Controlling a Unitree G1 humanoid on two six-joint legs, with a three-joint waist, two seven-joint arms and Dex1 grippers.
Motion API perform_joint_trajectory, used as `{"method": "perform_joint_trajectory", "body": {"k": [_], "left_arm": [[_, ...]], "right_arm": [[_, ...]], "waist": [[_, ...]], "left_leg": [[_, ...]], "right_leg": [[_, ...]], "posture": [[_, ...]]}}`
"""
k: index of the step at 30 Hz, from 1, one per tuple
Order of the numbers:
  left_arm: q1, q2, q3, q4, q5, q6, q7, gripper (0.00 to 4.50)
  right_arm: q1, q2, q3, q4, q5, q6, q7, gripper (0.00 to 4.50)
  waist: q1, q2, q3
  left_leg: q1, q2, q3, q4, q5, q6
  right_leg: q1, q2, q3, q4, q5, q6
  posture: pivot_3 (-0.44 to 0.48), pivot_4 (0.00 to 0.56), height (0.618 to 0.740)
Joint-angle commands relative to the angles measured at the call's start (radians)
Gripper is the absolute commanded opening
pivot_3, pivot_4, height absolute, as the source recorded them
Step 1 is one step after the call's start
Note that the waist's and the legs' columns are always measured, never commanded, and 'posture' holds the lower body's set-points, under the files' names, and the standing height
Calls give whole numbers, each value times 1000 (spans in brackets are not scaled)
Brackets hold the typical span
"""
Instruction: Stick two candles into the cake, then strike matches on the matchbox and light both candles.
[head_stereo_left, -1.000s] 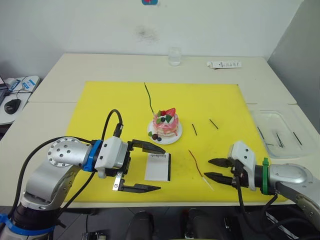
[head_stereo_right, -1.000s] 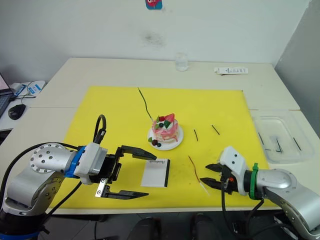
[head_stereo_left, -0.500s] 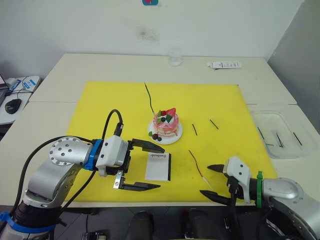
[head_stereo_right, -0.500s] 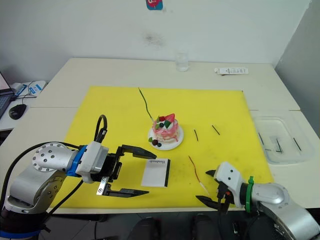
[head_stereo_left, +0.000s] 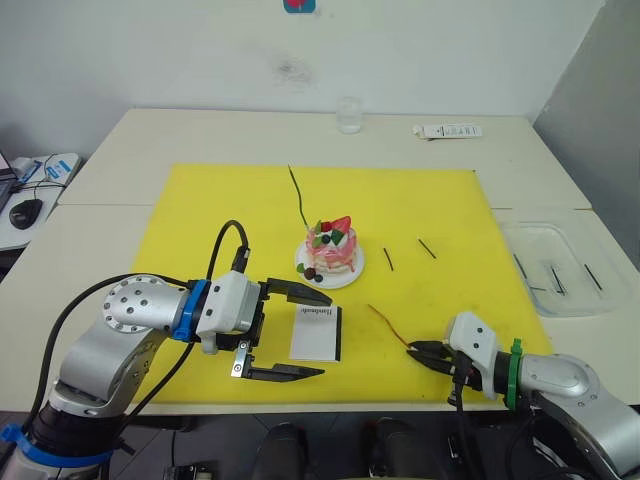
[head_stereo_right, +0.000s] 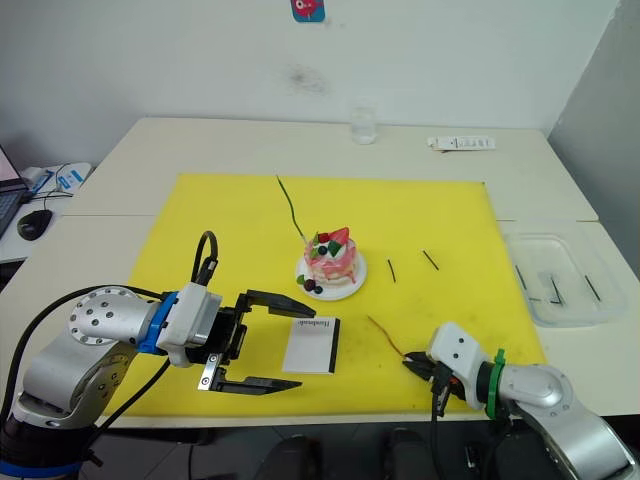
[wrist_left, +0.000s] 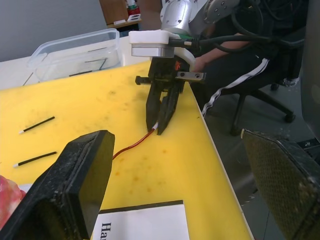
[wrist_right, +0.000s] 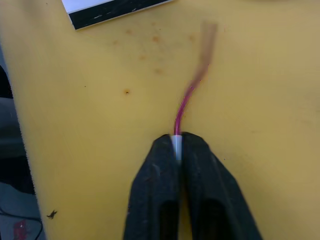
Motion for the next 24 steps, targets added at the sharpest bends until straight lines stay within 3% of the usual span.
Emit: {"method": "perform_joint_trajectory", "body": {"k": [1, 9, 14, 20, 24], "left_arm": [[-10, -9, -3, -26, -9, -9, 13, 4500], [-34, -40, -39, -11, 7, -15, 29, 4500], [-67, -79, -72, 10, 19, -17, 42, 4500], [-39, -91, -79, -10, 23, -22, 52, 4500], [-20, -93, -82, -32, 21, -18, 63, 4500]], "right_arm": [[-14, -16, -40, 12, 10, 23, 14, 24], [-45, -190, -198, 47, 37, 13, 159, 24], [77, -305, -352, 148, 20, -93, 303, 24], [211, -317, -511, 279, 13, -239, 433, 24], [247, -320, -548, 352, -14, -317, 483, 24]], "waist": [[0, 0, 0], [1, 0, 0], [6, 0, 0], [1, 1, 0], [1, 0, 0]], "left_leg": [[0, 0, 0, 0, 0, 0], [-1, -2, 1, 1, 0, 0], [-2, -1, 0, 0, 0, 0], [-1, -1, 1, 0, 0, 0], [0, 0, 1, 0, 0, 0]], "right_leg": [[0, 0, 0, 0, 0, 0], [0, 0, 1, 0, 0, 1], [0, 0, 0, -1, 0, 1], [0, 1, 1, -1, 0, 1], [1, 0, 1, -1, 0, 1]], "posture": [[0, 150, 740], [0, 150, 740], [0, 150, 740], [0, 150, 740], [0, 150, 740]]}}
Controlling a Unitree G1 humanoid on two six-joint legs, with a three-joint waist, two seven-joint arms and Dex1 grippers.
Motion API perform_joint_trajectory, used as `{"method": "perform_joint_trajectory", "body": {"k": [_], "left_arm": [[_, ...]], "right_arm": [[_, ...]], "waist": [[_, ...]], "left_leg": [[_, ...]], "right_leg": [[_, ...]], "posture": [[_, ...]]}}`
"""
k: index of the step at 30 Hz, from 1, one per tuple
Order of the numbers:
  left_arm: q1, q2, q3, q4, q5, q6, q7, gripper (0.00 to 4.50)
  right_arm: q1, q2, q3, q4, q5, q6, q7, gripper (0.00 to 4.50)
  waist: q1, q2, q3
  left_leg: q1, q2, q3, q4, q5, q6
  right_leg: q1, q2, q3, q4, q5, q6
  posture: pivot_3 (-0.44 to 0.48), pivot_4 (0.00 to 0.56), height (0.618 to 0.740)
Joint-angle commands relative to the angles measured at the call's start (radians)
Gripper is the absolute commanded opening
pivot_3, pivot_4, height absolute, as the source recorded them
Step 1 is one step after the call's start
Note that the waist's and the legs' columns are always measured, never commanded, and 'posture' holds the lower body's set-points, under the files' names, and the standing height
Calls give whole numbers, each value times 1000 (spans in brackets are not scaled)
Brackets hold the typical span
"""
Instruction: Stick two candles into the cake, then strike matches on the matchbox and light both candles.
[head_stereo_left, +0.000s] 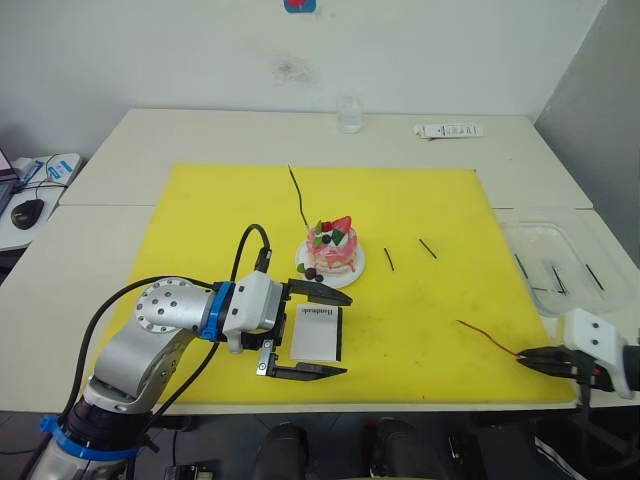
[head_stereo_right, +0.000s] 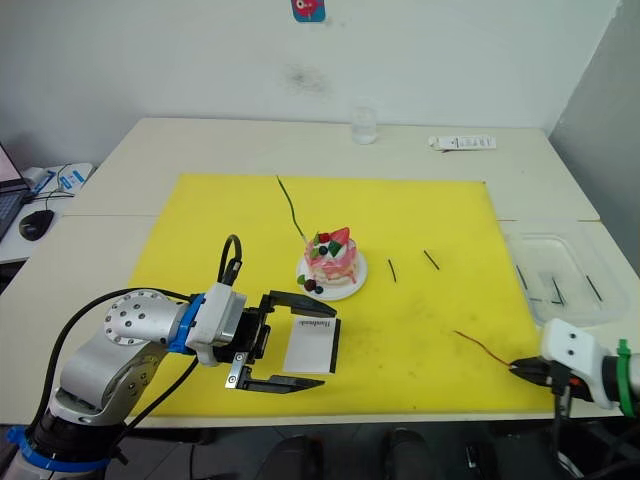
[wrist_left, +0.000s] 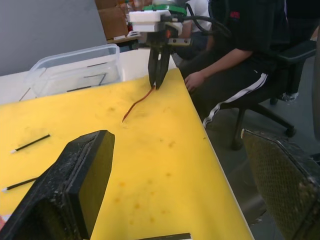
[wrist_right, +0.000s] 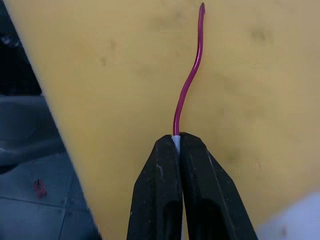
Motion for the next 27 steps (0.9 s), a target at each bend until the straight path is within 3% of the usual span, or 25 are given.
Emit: {"method": "perform_joint_trajectory", "body": {"k": [1, 4, 7, 14, 21, 27], "left_arm": [[5, -4, 4, -44, -10, -10, 17, 4500], [5, -2, 4, -52, -17, -3, 23, 4500], [3, -1, 4, -56, -21, 2, 26, 4500], [5, -10, -8, -59, -20, 6, 37, 4500], [-1, -35, -34, -57, -8, 3, 60, 4500], [0, -48, -50, -62, -1, 5, 80, 4500]], "right_arm": [[7, -12, -47, 46, -15, -71, 46, 24], [3, -14, -48, 65, -15, -87, 60, 24], [-2, -19, -44, 67, -11, -73, 66, 714], [23, -96, -53, -20, -38, 52, 83, 3166], [-37, -176, -65, -221, 52, 438, 51, 3166], [-139, -231, 18, -226, 56, 644, -15, 3166]], "waist": [[0, 0, 0], [0, 0, 0], [0, 0, 0], [1, 1, 0], [1, 1, 0], [2, 1, 0]], "left_leg": [[1, 0, 0, 0, 0, 0], [2, 0, 0, 0, 0, 0], [2, 0, 0, 0, 0, 0], [2, 0, 1, 0, 0, 0], [2, 0, 0, 0, 0, 0], [1, -1, 1, 0, 0, 0]], "right_leg": [[1, 0, 0, 0, 0, 0], [1, 0, 0, 1, 0, 0], [1, 0, 1, 1, 0, 0], [1, 0, 1, 0, 0, 0], [1, 0, 1, 1, 0, 0], [1, 0, 1, 0, 0, 0]], "posture": [[0, 150, 740], [0, 150, 740], [0, 150, 740], [0, 150, 740], [0, 150, 740], [0, 150, 740]]}}
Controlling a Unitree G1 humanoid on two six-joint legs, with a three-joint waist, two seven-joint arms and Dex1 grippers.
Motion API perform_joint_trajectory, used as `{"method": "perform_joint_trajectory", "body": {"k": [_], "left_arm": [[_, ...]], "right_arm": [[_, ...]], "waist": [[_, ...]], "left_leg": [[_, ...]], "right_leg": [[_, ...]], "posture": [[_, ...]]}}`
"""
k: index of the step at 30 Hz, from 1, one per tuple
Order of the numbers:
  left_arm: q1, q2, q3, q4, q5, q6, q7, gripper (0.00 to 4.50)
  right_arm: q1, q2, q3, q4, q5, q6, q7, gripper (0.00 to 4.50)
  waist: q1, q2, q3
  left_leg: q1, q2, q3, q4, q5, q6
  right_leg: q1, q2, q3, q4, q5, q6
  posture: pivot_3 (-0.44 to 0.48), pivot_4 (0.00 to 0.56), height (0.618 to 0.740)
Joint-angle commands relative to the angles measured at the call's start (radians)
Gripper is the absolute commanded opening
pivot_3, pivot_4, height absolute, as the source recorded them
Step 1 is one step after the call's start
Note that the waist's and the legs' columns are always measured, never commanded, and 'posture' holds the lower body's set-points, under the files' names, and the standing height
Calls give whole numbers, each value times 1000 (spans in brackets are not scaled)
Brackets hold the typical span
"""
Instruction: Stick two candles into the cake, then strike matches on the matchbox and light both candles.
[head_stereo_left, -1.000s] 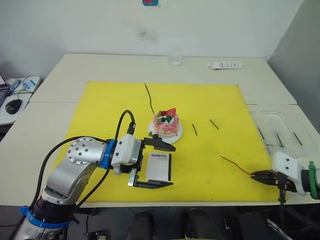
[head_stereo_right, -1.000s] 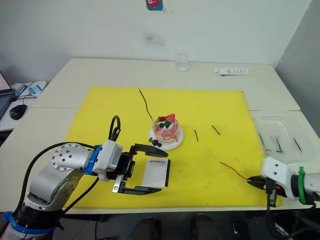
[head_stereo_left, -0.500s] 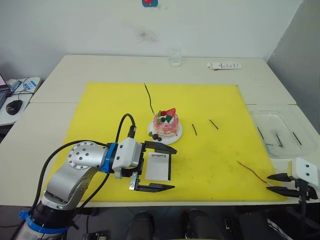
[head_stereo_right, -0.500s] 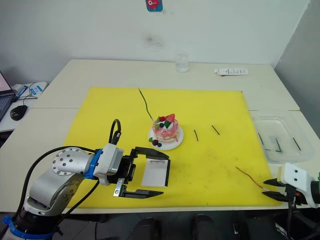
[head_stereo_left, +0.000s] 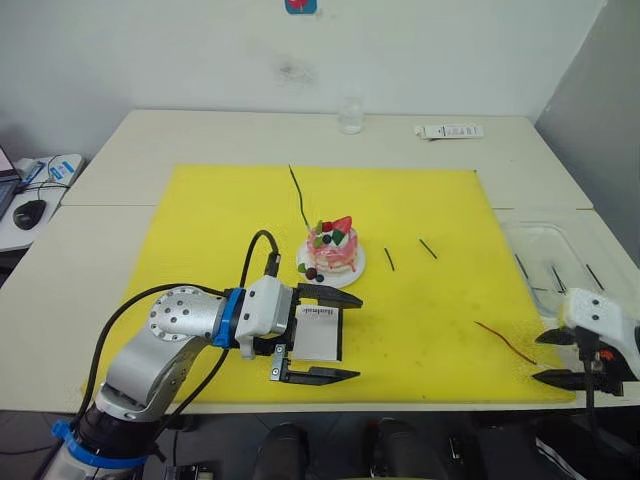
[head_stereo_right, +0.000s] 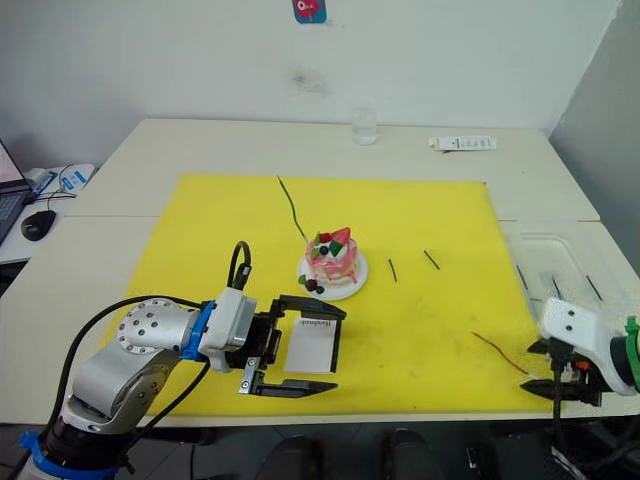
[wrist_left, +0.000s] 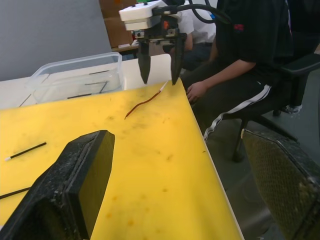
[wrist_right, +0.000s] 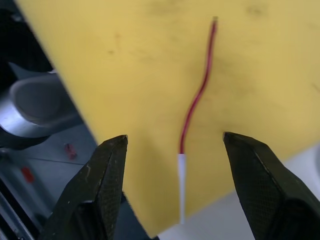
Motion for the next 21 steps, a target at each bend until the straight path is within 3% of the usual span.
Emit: {"method": "perform_joint_trajectory", "body": {"k": [1, 18, 21], "left_arm": [[-5, -8, -6, -40, -1, -3, 20, 4500], [3, -8, -18, -86, -5, 3, 54, 4500], [12, -8, -25, -91, 1, -1, 55, 4500]], "right_arm": [[-39, -24, 36, -4, 12, 121, -44, 3166], [-134, -67, 166, -56, 29, 283, -108, 3166], [-152, -61, 199, -52, 27, 280, -122, 2558]], "waist": [[0, 0, 0], [-1, 0, 0], [-1, 0, 0]], "left_leg": [[0, 0, 0, 0, 0, 0], [-2, 1, 0, 0, 0, 0], [-2, 1, -1, 0, 0, 0]], "right_leg": [[0, 0, 0, 0, 0, 0], [-1, 0, 0, 0, 0, 0], [-1, 0, 0, 0, 0, 0]], "posture": [[0, 150, 740], [0, 150, 740], [0, 150, 740]]}}
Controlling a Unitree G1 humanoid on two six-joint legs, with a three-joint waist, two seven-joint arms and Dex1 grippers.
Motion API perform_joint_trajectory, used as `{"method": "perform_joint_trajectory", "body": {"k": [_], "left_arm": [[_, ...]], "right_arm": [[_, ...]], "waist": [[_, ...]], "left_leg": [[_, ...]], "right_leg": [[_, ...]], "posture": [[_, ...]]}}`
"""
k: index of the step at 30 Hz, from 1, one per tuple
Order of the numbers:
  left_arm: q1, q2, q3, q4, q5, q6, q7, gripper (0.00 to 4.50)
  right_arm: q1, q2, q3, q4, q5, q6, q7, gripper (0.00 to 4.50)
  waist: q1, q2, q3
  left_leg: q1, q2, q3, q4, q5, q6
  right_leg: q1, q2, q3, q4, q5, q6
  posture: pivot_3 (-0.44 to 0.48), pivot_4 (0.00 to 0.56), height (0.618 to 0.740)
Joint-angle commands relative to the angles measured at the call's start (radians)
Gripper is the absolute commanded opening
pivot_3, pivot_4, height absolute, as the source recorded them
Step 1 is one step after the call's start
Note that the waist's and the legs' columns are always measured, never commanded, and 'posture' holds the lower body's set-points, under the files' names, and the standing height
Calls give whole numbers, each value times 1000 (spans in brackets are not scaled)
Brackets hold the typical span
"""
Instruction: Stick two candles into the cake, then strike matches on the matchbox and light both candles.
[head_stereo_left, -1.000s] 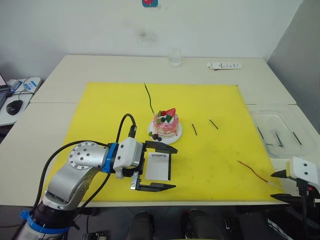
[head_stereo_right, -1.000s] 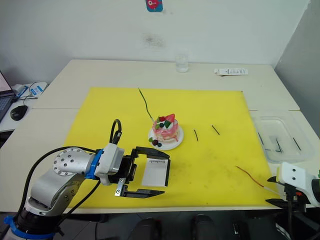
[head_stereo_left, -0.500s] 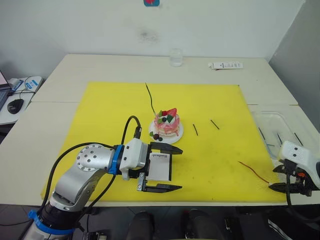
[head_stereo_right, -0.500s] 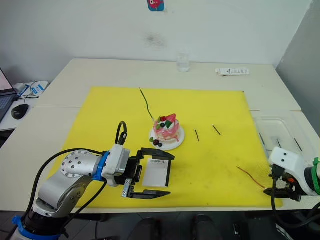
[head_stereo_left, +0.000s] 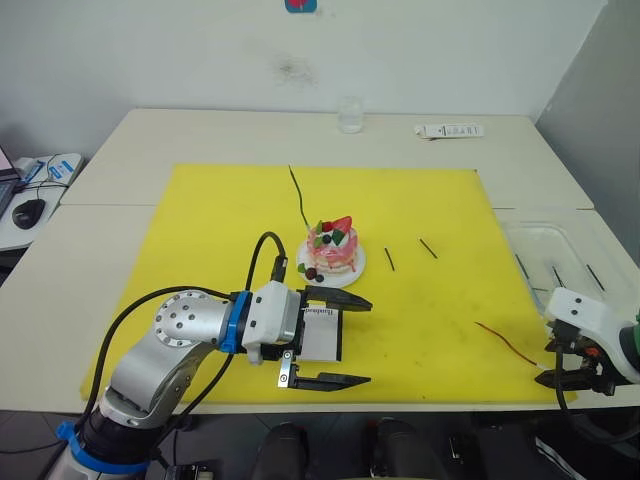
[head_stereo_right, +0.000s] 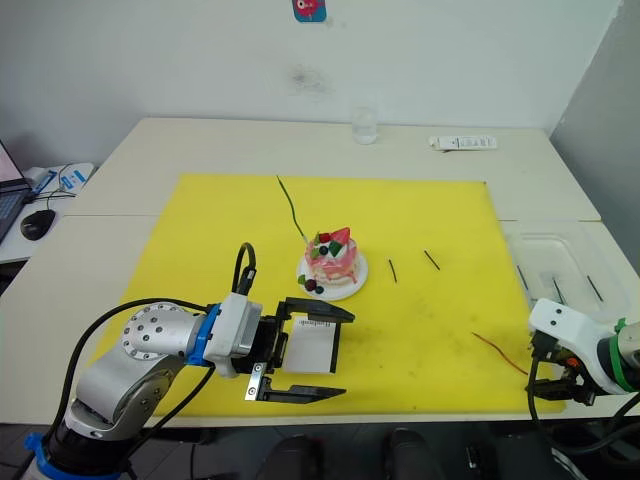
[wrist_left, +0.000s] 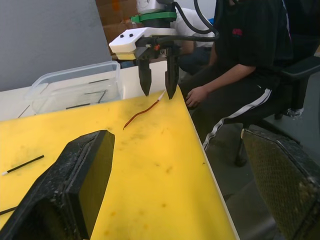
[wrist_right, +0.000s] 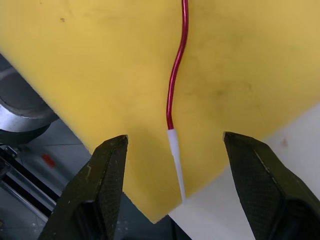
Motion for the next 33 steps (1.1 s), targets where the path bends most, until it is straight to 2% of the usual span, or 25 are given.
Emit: {"method": "perform_joint_trajectory", "body": {"k": [1, 6, 21, 24, 28, 29, 33], "left_arm": [[7, -1, -7, -34, 0, -3, 9, 4500], [12, 4, -4, -43, -8, 4, 15, 4500], [25, -3, -4, -64, -22, 13, 18, 4500], [24, -7, -3, -66, -29, 13, 18, 4500], [21, -9, -4, -67, -30, 14, 19, 4500], [21, -9, -3, -67, -30, 15, 20, 4500], [24, -9, -6, -67, -28, 14, 19, 4500]], "right_arm": [[-17, -9, 21, -10, 2, -7, -17, 2296], [14, -40, 18, -16, 7, -13, 3, 2296], [25, -20, 43, 7, -13, -63, -46, 2296], [12, -13, 53, 20, -18, -75, -56, 1694], [13, -17, 59, 32, -16, -87, -56, 275], [13, -16, 59, 34, -18, -90, -56, 40], [2, -13, 67, 39, -24, -101, -57, 40]], "waist": [[0, 0, 0], [0, 0, 0], [0, 0, 0], [0, 0, 0], [0, 0, 0], [0, 0, 0], [0, 0, 0]], "left_leg": [[0, 0, 0, 0, 0, 0], [0, 0, 0, 0, 0, 0], [0, 0, 0, 0, 0, 0], [0, 0, 0, 0, 0, 0], [0, 0, 0, 0, 0, 0], [0, 0, 0, 0, 0, 0], [0, 0, 0, 0, 0, 0]], "right_leg": [[0, 0, 0, 0, 0, 0], [0, 0, 0, 0, 0, 0], [0, 0, 0, 0, 0, 0], [0, 0, 0, 0, 0, 0], [0, 0, 0, 0, 0, 0], [0, 0, 0, 0, 0, 0], [0, 0, 0, 0, 0, 0]], "posture": [[0, 150, 740], [0, 150, 740], [0, 150, 740], [0, 150, 740], [0, 150, 740], [0, 150, 740], [0, 150, 740]]}}
